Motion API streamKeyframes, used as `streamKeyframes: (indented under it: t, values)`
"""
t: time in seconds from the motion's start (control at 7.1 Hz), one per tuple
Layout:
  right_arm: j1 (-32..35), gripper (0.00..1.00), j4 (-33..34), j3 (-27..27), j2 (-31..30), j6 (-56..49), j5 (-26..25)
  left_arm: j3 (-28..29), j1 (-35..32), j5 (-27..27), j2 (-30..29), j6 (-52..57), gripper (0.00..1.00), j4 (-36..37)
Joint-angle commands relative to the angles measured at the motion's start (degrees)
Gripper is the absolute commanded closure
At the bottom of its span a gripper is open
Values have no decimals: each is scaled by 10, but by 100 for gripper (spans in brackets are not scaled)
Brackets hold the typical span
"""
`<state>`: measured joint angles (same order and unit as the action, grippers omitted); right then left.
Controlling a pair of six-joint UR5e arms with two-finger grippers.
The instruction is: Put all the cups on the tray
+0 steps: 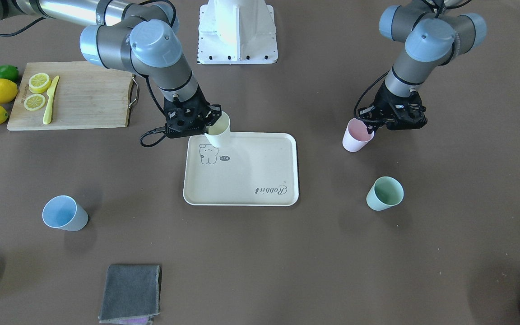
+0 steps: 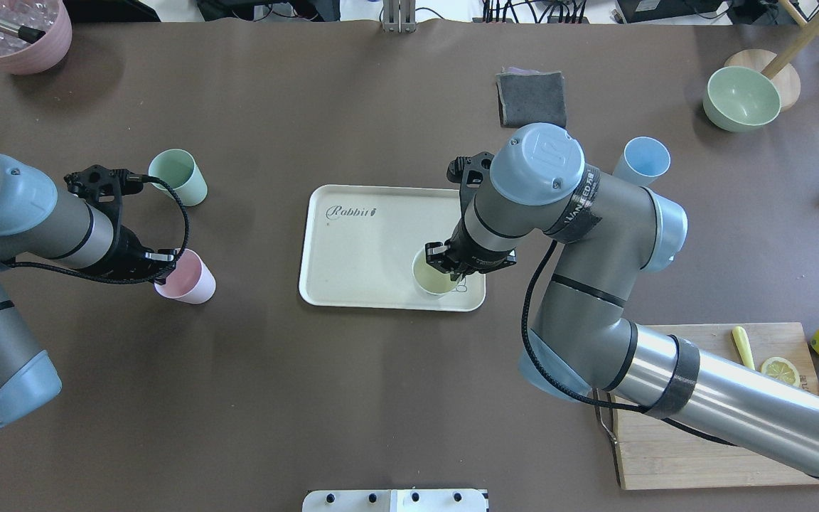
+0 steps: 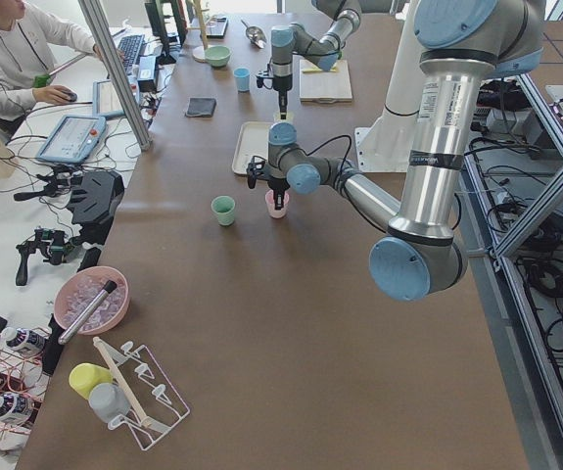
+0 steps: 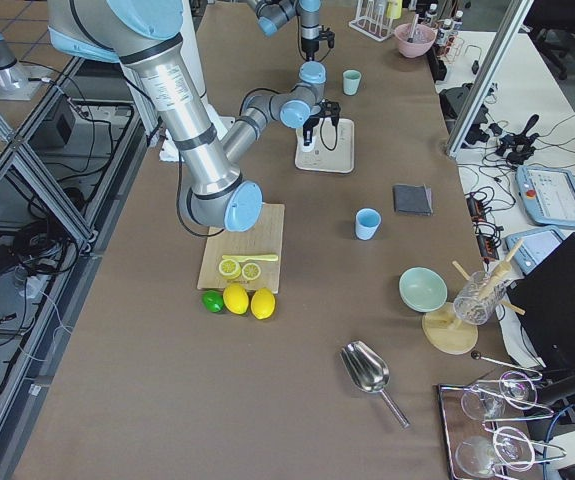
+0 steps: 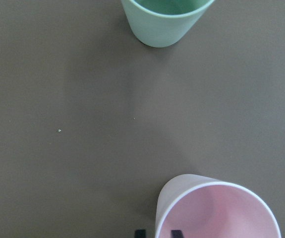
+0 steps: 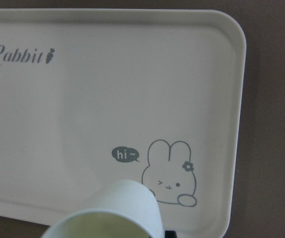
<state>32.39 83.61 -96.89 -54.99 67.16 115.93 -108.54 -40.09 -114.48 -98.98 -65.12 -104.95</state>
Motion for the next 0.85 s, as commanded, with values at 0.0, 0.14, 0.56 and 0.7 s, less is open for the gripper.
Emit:
streamKeyframes:
  t: [0.0,0.14,0.56,0.7]
  values:
    - [0,100,2,5,0,1,-3,-15,-9,-21,-22,-4,100,9]
    - [-1,100,2,6,-1,1,-4,-19,-23,-46,-57,-4,100,35]
    - [3,100,2,19,0,-2,-31,3,-22,-45,-150,-48,100,92]
    - [3,100,2,28,-2,-6,-39,28,-21,-43,-182,-72,100,93]
